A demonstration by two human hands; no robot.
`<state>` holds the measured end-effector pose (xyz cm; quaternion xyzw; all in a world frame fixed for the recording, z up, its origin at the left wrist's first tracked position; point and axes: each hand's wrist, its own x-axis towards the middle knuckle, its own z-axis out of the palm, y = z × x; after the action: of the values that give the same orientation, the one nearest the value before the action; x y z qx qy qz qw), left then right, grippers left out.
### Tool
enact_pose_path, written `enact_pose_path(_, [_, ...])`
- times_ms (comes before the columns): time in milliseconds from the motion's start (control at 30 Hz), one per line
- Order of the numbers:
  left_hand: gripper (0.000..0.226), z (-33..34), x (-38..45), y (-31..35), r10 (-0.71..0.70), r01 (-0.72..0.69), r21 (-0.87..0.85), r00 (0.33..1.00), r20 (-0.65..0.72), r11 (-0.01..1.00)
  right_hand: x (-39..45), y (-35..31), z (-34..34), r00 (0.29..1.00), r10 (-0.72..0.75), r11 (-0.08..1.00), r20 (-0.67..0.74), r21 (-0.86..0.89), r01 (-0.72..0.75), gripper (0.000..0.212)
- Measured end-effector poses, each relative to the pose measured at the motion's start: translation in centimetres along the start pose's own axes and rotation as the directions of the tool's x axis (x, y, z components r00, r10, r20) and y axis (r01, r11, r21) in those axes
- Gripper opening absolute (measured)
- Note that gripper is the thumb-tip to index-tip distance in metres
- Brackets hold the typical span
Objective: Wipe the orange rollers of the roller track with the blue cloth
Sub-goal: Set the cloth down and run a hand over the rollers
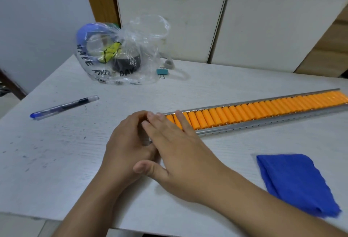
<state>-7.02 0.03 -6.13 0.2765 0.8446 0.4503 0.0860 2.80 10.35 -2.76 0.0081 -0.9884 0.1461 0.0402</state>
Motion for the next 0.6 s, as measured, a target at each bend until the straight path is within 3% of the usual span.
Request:
enact_pose_path(167, [0.076, -0.2, -0.1, 0.1, -0.034, 0.034, -0.010, 0.999, 0.008, 0.999, -1.0, 1.8, 0.1, 0.994, 0.114, 0.993, 0.004, -0.013, -0.114, 0.083])
enact_pose_path(400, [0.070, -0.3, -0.1, 0.0, -0.025, 0.025, 0.043, 1.000, -0.004, 0.999, -4.4, 6.4, -1.6, 0.950, 0.309, 0.938, -0.041, -0.153, -0.312, 0.086])
enact_pose_path(600, [0.071, -0.3, -0.2, 0.3, -0.013, 0.011, 0.087, 1.000, 0.019, 0.996, -5.3, 7.4, -2.0, 0.933, 0.356, 0.925, -0.054, -0.119, -0.360, 0.085])
